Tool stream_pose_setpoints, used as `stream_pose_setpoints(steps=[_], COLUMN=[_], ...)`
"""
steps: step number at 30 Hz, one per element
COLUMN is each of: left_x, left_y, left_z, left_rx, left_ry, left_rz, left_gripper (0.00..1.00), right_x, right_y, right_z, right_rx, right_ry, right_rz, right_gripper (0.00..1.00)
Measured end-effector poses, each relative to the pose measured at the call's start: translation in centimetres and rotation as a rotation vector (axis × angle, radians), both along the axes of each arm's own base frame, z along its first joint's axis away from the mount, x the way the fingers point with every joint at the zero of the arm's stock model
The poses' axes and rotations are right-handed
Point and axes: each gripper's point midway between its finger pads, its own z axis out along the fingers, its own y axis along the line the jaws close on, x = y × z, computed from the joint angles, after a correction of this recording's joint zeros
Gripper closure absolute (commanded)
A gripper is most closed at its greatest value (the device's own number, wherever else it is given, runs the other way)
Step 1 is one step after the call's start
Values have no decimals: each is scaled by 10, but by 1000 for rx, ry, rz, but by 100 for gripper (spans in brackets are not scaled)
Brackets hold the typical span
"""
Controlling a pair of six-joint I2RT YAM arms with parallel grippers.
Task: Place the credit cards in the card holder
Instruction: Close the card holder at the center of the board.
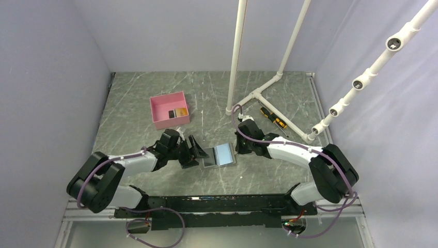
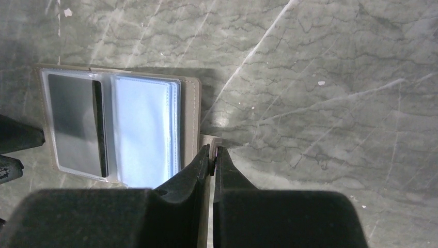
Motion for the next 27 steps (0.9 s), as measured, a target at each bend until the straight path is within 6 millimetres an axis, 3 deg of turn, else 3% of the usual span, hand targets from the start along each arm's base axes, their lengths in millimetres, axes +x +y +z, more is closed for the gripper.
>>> stream_pose_setpoints(steps=[6, 10, 14, 20, 27], left_x=[10, 10, 7, 13, 19], left_y=[-13, -14, -14, -31, -65], left_z=[2, 5, 26, 61, 43], left_rx=[-40, -43, -53, -122, -136], left_ry=[-22, -51, -122, -228, -190], left_rz=[-40, -50, -62, -98, -171], left_gripper=[26, 27, 25, 26, 35], right_x=[-5, -3, -1, -9, -17], right_y=[3, 9, 15, 34, 54], right_z=[-19, -19, -20, -17, -14], right_rx=[-10, 11, 39, 120, 224], right_ry=[57, 64, 69, 106, 162], right_rz=[20, 32, 44, 88, 109], right_gripper=[100, 100, 100, 100, 97])
